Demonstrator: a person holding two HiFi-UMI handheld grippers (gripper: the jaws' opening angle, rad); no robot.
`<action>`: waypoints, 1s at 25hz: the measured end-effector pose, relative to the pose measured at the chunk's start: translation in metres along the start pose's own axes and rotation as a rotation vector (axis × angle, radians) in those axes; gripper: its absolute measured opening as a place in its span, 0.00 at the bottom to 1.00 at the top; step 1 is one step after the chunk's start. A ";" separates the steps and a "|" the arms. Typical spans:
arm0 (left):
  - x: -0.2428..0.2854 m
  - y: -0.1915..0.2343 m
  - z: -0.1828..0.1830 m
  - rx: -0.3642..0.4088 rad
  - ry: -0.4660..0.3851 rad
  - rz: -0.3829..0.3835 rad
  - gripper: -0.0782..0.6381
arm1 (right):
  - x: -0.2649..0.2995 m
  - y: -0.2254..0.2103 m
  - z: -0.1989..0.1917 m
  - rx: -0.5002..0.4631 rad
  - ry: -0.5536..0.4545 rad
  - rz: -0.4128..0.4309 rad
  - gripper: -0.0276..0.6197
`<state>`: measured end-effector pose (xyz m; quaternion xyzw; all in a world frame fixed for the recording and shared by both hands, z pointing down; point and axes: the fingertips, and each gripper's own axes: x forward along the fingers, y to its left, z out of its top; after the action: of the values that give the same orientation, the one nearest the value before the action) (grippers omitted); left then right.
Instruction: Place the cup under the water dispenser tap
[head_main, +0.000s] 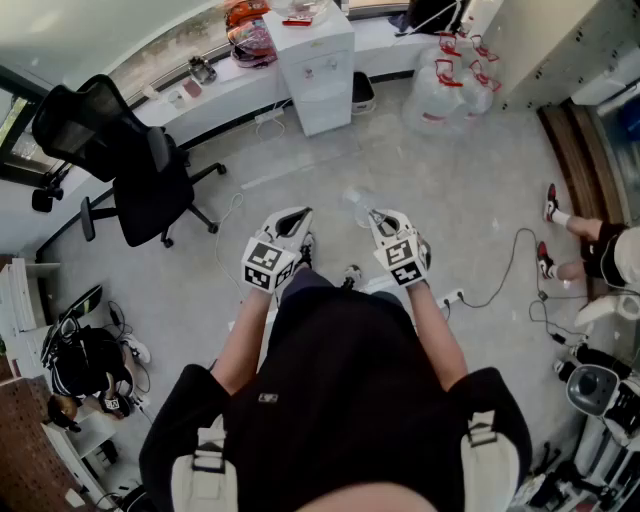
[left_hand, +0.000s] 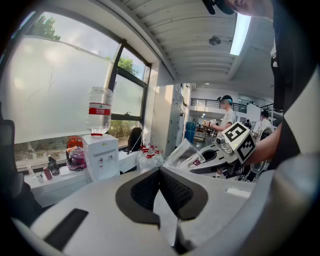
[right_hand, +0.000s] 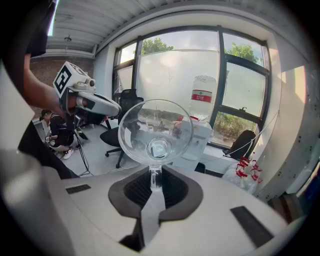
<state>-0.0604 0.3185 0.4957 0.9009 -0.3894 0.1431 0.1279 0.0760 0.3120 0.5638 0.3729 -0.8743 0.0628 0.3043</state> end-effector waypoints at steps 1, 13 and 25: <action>0.000 0.000 -0.001 0.001 0.000 -0.001 0.11 | 0.000 0.000 0.001 0.009 -0.002 0.001 0.06; 0.010 -0.002 0.005 0.008 0.007 -0.005 0.11 | -0.004 -0.013 0.003 0.024 -0.012 -0.008 0.06; 0.024 0.000 0.014 0.024 0.005 0.001 0.11 | -0.002 -0.030 0.004 0.032 -0.028 -0.016 0.06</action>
<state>-0.0427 0.2973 0.4910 0.9019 -0.3876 0.1500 0.1179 0.0962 0.2908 0.5557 0.3857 -0.8743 0.0692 0.2865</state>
